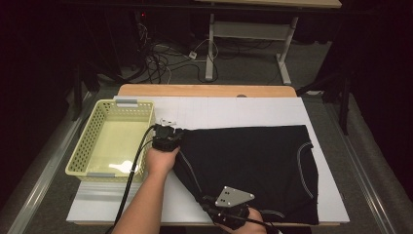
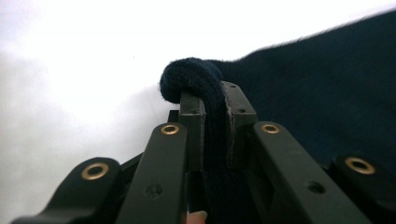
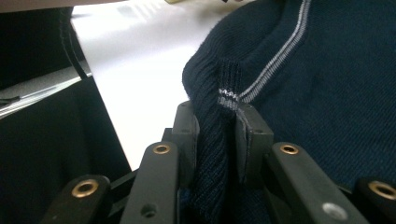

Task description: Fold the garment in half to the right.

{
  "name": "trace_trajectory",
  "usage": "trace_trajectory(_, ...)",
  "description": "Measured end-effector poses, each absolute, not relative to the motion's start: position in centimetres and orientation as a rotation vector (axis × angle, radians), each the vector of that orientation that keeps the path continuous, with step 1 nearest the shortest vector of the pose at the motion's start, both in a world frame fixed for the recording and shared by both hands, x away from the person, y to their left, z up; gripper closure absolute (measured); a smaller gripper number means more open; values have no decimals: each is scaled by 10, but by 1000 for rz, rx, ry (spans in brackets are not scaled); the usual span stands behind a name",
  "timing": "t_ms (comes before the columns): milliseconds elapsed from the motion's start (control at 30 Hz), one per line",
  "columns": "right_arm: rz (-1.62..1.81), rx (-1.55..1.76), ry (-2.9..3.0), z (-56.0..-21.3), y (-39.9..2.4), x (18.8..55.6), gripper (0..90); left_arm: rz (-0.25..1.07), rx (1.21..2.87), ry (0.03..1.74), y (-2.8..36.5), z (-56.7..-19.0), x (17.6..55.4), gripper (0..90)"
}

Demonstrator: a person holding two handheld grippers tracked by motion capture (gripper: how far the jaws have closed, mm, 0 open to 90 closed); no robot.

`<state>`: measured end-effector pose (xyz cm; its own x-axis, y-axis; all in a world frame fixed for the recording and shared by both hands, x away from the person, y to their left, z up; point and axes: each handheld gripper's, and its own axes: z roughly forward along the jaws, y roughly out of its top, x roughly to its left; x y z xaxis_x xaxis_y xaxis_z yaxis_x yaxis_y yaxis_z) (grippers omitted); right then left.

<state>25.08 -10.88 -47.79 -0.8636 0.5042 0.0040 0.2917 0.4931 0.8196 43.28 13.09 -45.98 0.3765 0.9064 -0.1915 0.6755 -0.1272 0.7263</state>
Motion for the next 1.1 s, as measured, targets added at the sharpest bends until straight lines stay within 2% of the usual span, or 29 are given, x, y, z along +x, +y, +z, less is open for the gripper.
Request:
trace_trajectory(567, 1375, 626, 2414, -453, -104, 238, 740, 452, 1920, 1334, 127, -413, 430, 798)
trace_trajectory(1100, 1474, 510, 2414, -434, -68, 225, 741, 519, 1917, 1404, 158, -387, 413, 798)
